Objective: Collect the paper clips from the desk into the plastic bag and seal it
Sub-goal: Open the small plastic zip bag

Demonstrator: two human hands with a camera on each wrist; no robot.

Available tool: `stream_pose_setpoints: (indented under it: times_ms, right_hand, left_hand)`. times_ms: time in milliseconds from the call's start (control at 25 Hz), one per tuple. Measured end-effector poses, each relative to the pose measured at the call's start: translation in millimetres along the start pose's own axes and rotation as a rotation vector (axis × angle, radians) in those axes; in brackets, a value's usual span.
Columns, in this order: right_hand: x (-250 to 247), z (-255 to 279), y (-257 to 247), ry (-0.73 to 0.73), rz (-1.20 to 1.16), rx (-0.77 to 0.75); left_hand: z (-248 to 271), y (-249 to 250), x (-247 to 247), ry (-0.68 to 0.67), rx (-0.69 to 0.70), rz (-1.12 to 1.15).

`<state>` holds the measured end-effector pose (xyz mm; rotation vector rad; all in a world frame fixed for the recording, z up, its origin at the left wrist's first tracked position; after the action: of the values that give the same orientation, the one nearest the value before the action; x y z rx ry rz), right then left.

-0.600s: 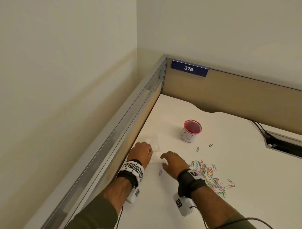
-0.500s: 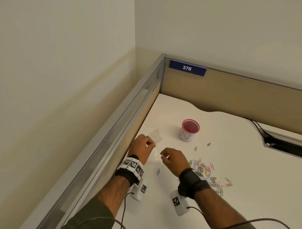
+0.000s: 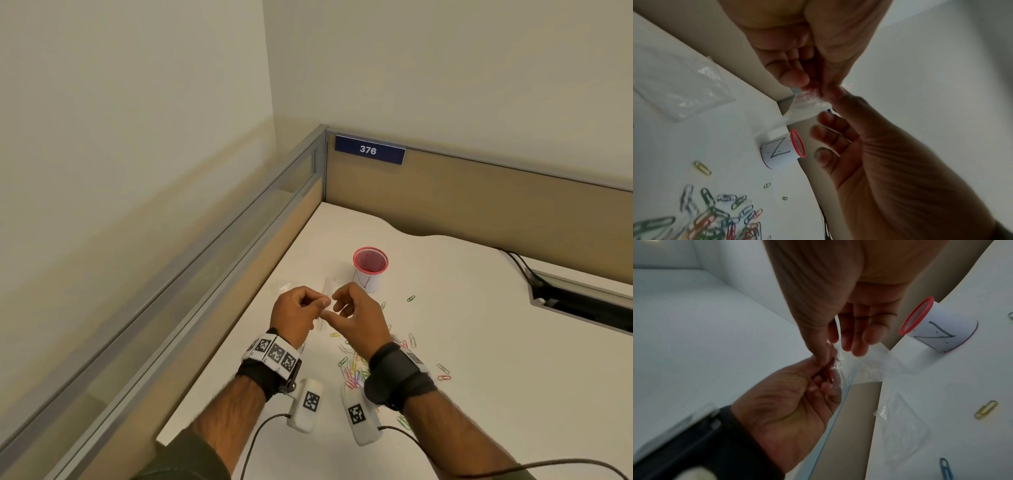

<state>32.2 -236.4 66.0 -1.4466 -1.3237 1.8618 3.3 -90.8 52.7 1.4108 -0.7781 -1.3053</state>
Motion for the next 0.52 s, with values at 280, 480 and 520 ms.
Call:
stream_pose_setpoints:
  times_ms: [280,480,520]
  right_hand:
    - [-10.3,20.4,8.3,-0.084,0.018,-0.054]
    - [-12.2,21.0,8.3,-0.122,0.006,-0.057]
    - [-11.1,21.3,8.2,-0.124,0.013,-0.061]
  left_hand:
    - [31.4,-2.0,23.8,0.007,-0.103,0.226]
    - [34.5,-3.4,25.4,0.016,-0.106,0.301]
    - [33.9,-4.8,25.1,0.027,-0.107,0.290]
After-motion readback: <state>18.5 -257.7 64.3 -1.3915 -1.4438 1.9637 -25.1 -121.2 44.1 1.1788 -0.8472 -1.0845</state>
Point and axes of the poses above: each hand's wrist, its own z-axis away from the middle knuckle, its own x-axis out of the palm, y = z × x, the point moved 4 cm from there along -z, towards the middle knuckle, and after that the axes turned 7 degrees about -y, right-handed, at the moved point
